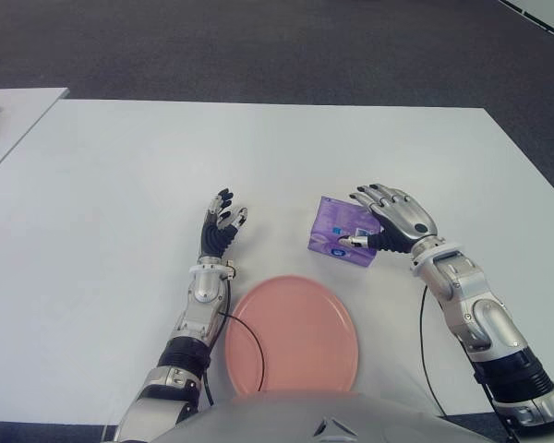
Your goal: Put the tissue paper into the plate.
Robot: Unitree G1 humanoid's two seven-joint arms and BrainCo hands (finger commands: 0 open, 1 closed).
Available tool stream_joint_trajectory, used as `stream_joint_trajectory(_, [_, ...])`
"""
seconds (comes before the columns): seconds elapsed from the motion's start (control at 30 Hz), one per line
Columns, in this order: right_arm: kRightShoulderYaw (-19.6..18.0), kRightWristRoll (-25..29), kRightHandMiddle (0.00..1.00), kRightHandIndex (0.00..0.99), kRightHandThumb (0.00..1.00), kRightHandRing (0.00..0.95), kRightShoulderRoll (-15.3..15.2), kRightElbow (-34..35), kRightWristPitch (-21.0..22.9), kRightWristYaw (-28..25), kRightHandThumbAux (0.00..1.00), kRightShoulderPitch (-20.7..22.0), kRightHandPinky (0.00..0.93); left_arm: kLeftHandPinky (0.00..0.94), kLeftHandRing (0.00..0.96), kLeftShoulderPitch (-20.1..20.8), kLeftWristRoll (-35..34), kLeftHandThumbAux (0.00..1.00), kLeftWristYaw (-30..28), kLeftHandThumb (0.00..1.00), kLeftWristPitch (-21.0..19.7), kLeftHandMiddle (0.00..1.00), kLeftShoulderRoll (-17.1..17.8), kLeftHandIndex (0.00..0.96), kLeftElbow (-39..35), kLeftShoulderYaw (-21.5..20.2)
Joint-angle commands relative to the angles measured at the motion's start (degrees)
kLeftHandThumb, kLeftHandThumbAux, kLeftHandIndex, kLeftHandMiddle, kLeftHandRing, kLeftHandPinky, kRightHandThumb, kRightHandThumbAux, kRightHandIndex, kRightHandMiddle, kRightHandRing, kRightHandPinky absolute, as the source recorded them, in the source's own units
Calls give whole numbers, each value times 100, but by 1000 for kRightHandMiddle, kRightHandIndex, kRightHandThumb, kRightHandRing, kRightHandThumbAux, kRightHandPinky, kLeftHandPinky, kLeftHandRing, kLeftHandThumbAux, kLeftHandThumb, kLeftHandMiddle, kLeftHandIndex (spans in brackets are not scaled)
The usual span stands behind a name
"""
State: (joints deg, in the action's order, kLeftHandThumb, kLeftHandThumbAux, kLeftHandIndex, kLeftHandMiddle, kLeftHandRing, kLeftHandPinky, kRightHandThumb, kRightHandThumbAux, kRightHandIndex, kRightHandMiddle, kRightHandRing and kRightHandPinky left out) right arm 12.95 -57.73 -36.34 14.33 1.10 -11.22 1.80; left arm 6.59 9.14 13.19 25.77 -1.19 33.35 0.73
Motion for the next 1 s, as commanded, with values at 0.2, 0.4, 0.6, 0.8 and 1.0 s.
stream_joint_trajectory(0.2, [204, -47, 0, 0, 328, 0, 154, 53, -172, 14, 165, 141, 0, 154, 140, -78, 21, 592, 37, 242, -179, 158, 20, 132, 232, -1])
stream_joint_trajectory(0.4, [197, -37, 0, 0, 339, 0, 149, 83, -244, 53, 180, 251, 0, 159, 141, -67, 11, 589, 36, 245, -167, 158, 18, 131, 245, -3])
stream_joint_trajectory(0.6, [216, -37, 0, 0, 336, 0, 154, 135, -324, 58, 196, 326, 0, 159, 141, -64, 16, 592, 64, 251, -149, 158, 2, 131, 255, -4])
stream_joint_trajectory(0.8, [266, -79, 0, 0, 308, 0, 176, 179, -411, 63, 208, 386, 0, 155, 139, -73, 14, 587, 70, 248, -129, 155, -10, 131, 266, 0])
stream_joint_trajectory(1.0, [325, -91, 0, 0, 294, 0, 191, 191, -487, -8, 218, 461, 0, 153, 139, -98, -2, 590, 53, 246, -94, 154, -24, 129, 246, 8])
